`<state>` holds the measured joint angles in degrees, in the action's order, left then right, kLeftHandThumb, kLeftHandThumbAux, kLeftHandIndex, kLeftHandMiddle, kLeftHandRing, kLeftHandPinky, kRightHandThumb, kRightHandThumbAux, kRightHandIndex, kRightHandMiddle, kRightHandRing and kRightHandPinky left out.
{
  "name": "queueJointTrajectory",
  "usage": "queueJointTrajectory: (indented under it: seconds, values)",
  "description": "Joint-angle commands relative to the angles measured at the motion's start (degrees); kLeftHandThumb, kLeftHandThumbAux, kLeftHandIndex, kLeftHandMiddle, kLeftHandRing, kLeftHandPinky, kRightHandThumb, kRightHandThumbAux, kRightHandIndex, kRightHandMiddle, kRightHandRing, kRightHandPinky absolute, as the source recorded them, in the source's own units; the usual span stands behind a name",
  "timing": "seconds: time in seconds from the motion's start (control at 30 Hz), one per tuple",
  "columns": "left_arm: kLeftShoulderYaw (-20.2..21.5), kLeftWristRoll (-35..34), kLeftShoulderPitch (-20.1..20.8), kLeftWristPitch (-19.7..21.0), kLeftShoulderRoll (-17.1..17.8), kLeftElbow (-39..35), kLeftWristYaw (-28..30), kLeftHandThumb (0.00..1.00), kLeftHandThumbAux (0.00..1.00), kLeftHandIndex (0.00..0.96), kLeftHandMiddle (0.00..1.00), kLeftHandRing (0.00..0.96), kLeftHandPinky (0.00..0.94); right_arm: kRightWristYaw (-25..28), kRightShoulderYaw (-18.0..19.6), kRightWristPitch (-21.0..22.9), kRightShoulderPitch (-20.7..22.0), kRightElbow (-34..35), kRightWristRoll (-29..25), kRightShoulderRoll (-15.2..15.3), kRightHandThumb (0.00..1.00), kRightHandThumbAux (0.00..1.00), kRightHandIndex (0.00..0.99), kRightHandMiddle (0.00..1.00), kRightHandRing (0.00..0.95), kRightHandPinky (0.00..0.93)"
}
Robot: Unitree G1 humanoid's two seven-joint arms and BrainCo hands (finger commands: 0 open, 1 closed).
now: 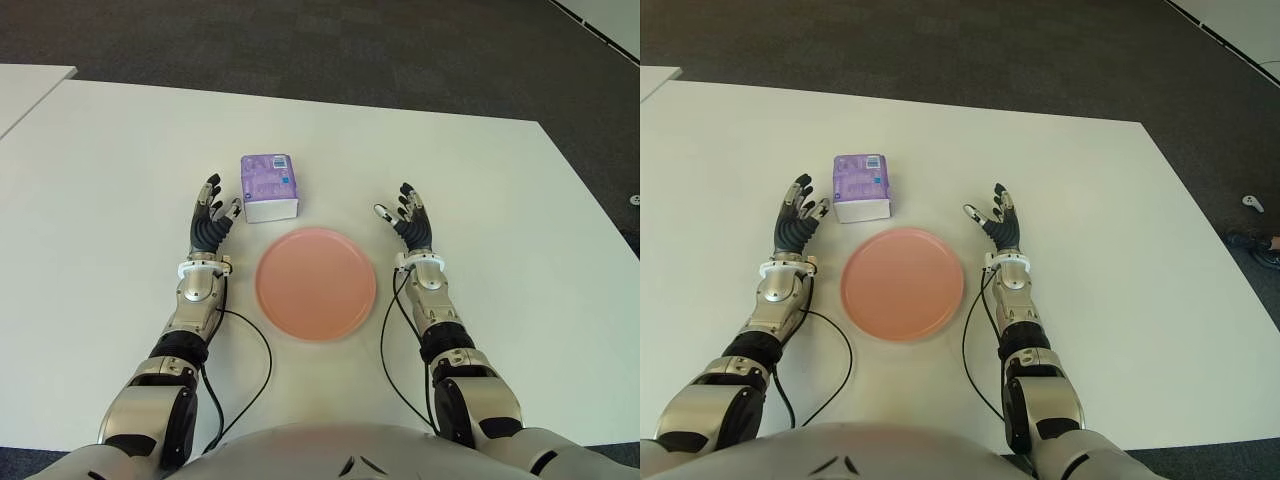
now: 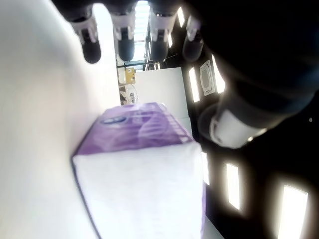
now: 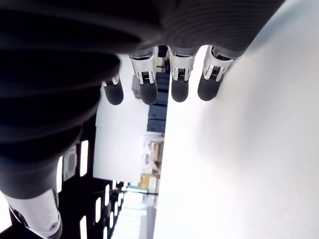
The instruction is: Put the tissue paper into the plate.
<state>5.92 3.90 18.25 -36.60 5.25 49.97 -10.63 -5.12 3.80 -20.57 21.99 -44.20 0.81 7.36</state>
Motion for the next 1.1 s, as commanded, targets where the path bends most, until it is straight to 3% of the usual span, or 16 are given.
queueJointTrajectory:
  seconds: [0.03, 0.7, 1.1]
  values:
    - [-0.10, 0.45, -0.95, 0.43, -0.04, 1.31, -0.62, 0.146, 0.631, 0.041, 0.032, 0.037, 0.068, 0.28, -0.11, 0.99, -0.98, -1.72, 0.35, -0.78, 0.112, 0.704, 0.000, 0.000, 0.000, 0.000]
    - [-0.29, 0.66, -1.39, 0.75, 0.46, 0.49, 0.25, 0.129, 0.644, 0.042, 0.021, 0.025, 0.067, -0.01, -0.48, -0.22, -0.41, -3.23, 0.54, -1.67, 0.113, 0.718, 0.000, 0.000, 0.000, 0.000]
    - [-0.03, -0.20, -1.80, 1.59, 0.27, -0.66, 0.80, 0.148, 0.648, 0.048, 0.027, 0.033, 0.079, -3.74, 0.03, -7.17, 0.70, -9.05, 0.28, -5.54, 0.122, 0.737, 0.000, 0.000, 0.002, 0.044]
